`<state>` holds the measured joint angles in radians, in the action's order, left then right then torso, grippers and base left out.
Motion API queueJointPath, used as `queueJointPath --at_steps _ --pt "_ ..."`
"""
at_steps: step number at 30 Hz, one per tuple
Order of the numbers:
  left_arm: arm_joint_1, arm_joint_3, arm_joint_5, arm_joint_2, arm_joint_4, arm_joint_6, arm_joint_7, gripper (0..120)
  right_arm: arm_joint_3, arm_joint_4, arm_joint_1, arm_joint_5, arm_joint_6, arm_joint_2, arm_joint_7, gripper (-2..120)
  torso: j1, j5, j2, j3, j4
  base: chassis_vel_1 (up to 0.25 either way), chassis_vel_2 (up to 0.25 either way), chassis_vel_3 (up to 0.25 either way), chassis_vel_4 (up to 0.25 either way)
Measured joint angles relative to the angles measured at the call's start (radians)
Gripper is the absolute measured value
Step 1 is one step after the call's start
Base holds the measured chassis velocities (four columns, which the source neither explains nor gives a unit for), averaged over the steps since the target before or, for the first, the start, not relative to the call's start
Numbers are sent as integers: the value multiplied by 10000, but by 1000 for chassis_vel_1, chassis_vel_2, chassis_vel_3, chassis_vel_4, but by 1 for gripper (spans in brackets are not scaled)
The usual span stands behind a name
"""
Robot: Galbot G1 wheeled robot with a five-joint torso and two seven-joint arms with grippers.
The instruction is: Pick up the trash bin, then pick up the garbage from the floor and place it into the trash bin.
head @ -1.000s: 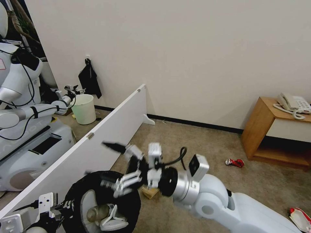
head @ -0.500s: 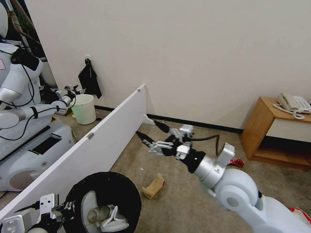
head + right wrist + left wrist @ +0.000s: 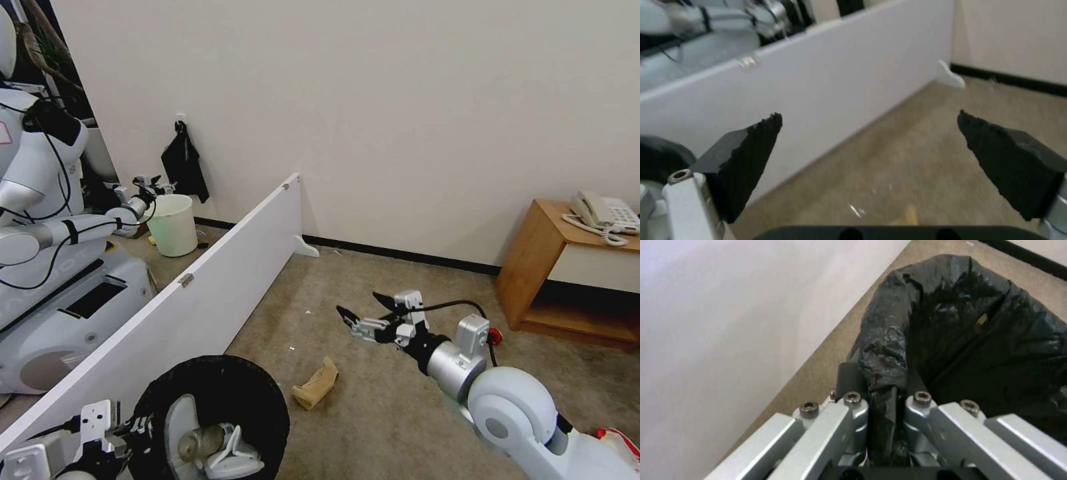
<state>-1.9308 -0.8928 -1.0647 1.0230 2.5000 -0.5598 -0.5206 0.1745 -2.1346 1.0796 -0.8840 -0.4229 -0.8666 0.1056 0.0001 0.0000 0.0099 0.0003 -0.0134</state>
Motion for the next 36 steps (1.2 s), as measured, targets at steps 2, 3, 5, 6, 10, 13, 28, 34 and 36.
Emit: queueJointPath --at_steps 2,3,5,6,10,13,28,34,36 --pt "-1 -13 -2 -2 0 0 0 4 -146 259 73 198 -58 -90 76 100 0 0 0 0 0 0 0 0 0" --pt "-5 -14 -4 2 0 0 0 4 -329 565 101 414 -119 -195 153 100 -1 0 0 0 1 0 0 0 0" --pt "-14 -14 -3 6 0 0 -1 4 -476 820 104 544 -258 -299 263 100 0 -1 0 0 2 0 0 0 0" --pt "-27 -20 -1 12 0 0 0 4 -580 1035 109 594 -385 -374 340 100 0 0 1 1 2 0 0 0 0" --pt "-72 -69 3 32 0 0 1 4 -838 1743 123 750 -613 -706 491 100 0 0 0 1 1 0 0 0 0" --pt "-91 -100 3 35 0 0 6 4 -958 2095 76 745 -675 -915 493 100 0 -1 0 1 1 0 0 0 0" --pt "-26 -174 -75 11 0 4 22 4 -2222 5174 -1241 1727 -498 -2736 53 100 0 0 0 1 2 0 0 0 0" --pt "-1 -184 -115 -2 0 7 30 4 -2404 6401 -1692 2388 -461 -3264 54 100 1 0 -1 2 2 0 0 0 0" --pt "13 -200 -140 -7 0 9 32 4 -2431 6956 -1893 2867 -471 -3459 45 100 1 -3 0 1 0 0 0 0 0"
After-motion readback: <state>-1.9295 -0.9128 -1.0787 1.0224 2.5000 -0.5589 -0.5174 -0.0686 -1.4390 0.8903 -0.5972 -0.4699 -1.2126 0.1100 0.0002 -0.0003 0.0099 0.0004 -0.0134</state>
